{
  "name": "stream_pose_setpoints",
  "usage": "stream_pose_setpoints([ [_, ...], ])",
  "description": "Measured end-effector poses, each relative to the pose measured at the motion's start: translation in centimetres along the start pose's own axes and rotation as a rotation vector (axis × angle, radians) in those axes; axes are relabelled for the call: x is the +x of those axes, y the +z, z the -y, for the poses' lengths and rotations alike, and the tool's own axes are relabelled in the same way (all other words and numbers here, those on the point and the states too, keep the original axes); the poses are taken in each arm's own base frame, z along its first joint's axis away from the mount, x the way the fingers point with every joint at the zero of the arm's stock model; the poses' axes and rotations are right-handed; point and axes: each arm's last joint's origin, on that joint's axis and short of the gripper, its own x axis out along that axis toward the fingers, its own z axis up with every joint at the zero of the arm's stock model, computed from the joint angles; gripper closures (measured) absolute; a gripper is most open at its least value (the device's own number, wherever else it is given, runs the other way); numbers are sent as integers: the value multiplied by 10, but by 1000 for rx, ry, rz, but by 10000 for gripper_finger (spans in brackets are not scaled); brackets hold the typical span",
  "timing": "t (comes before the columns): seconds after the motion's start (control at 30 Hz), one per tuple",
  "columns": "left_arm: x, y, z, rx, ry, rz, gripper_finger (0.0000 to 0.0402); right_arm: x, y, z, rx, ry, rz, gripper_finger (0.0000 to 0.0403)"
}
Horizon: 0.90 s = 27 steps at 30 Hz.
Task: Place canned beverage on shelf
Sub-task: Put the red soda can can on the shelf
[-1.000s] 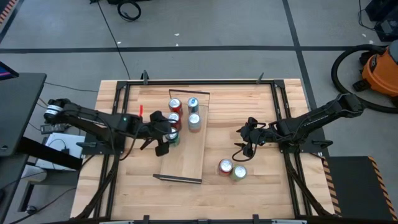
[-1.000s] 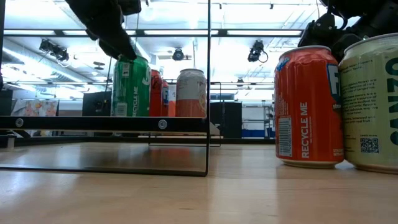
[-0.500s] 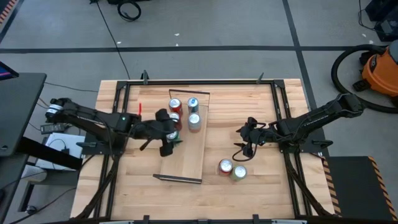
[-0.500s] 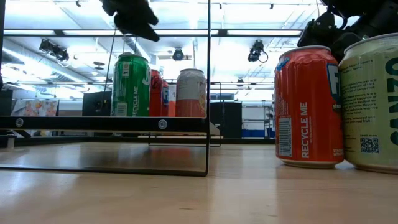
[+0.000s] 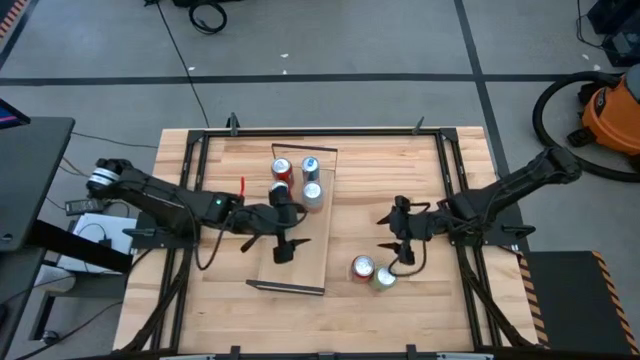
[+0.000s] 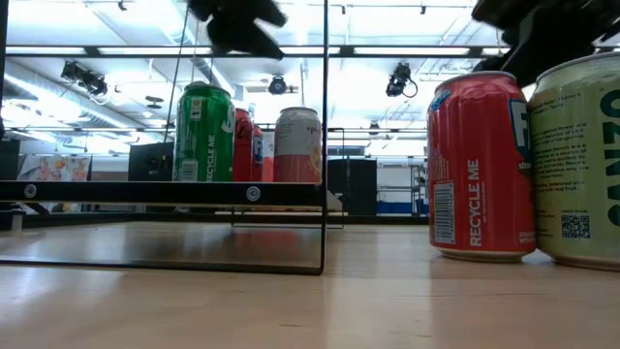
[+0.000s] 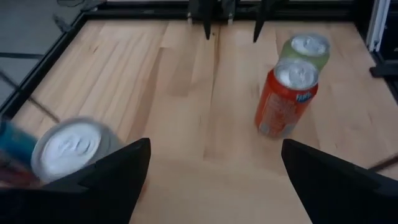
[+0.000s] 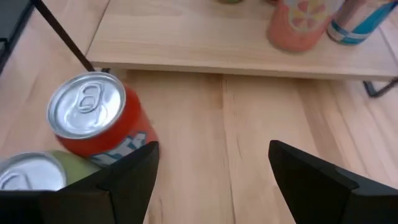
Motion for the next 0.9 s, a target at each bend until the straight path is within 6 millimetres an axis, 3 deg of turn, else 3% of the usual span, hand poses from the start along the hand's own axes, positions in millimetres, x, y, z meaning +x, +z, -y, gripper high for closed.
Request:
stream_pose_setpoints([
  [0.23, 28, 26, 15, 55, 2, -20, 28, -18, 9, -23, -20, 9, -6, 89],
  [0.43, 61, 44, 26, 88, 7, -45, 28, -24, 4, -32, -22, 27, -18, 89],
  [0.6, 84, 51, 36, 122, -31, -56, 26, -27, -3, -33, -9, -55, -34, 89],
  [0.9, 127, 60, 55, 104, -158, -127, 17, -32, -23, -22, 101, -171, -217, 89],
])
